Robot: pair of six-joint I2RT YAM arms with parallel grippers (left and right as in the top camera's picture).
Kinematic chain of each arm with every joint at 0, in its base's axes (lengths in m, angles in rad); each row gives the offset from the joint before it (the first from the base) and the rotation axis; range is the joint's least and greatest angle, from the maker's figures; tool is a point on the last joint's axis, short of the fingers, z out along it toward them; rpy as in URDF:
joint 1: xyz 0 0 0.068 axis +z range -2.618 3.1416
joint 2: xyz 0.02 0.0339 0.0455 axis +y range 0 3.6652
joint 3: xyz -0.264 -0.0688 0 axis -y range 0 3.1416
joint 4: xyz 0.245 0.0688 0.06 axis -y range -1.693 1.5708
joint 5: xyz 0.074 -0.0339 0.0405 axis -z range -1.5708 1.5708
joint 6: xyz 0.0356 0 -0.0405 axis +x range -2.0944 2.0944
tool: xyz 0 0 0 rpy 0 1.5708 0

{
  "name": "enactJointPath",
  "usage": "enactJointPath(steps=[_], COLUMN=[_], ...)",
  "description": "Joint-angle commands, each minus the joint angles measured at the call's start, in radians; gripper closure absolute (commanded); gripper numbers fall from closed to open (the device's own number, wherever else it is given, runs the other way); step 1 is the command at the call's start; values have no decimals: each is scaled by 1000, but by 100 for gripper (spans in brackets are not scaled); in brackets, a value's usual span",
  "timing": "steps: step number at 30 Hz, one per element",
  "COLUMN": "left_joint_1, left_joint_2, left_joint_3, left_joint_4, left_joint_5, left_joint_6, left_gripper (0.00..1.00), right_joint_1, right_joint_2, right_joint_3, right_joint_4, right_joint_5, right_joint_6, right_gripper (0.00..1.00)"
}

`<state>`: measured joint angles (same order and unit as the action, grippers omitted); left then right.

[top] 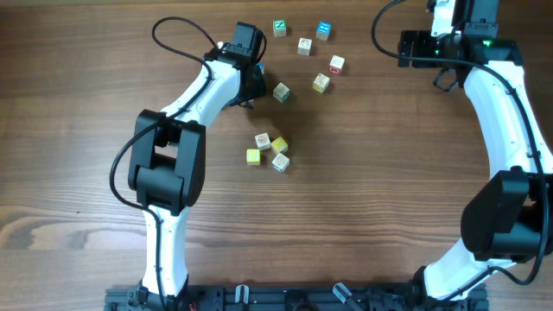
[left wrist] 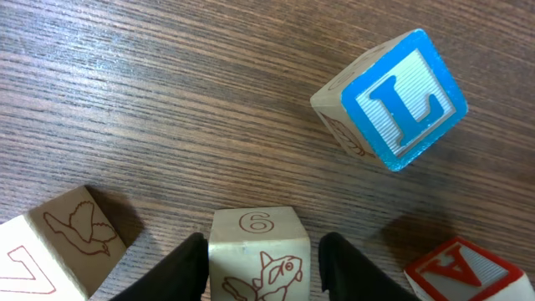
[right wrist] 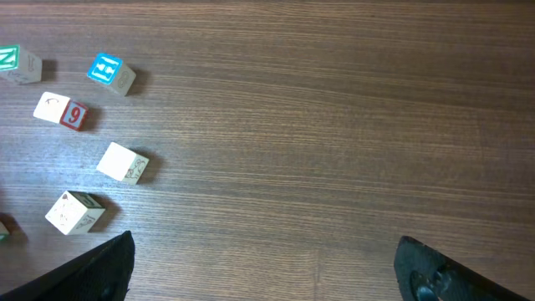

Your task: Form a circle

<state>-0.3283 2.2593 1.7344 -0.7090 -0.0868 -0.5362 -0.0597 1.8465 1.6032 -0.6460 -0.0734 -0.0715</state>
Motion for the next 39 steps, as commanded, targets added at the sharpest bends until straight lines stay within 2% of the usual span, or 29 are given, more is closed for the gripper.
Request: enactJointPath(steps=[1,3,9,11,14,21,24,27,30,35,39], left_joint_1=[-1,-1,-1,-1,-1,-2,-5,-21,-74,-208,-296], left_joint_2=[11,10,-3,-25,-79,-371,-533,-593,-593,-593,-593], left_joint_3=[0,0,0,0,0,0,0,0,-48,-269,-458], left_joint_4=[3,3,2,2,-18,-296,-469,-645,-751,-681,-481], left_joint_5=[-24,-24,-24,-24,-24,-23,8,15,15,19,124], left_joint_6=[9,9,9,11,63,89,150,171,170,139,109], left_gripper=[52,52,67,68,73,76,78,77,77,76,76], right_joint_1=[2,2,2,2,2,2,2,2,2,2,2], right_joint_2=[16,16,16,16,16,16,16,16,16,16,16], right_joint_3=[-10,-10,-10,-10,-10,-10,-10,-10,-10,-10,-10], right_joint_4=[2,2,2,2,2,2,2,2,2,2,2], right_joint_5=[7,7,7,7,7,7,7,7,7,7,7], right_joint_6=[12,12,11,12,11,11,12,12,12,11,12], right_gripper=[0,0,0,1,0,0,0,0,0,0,0])
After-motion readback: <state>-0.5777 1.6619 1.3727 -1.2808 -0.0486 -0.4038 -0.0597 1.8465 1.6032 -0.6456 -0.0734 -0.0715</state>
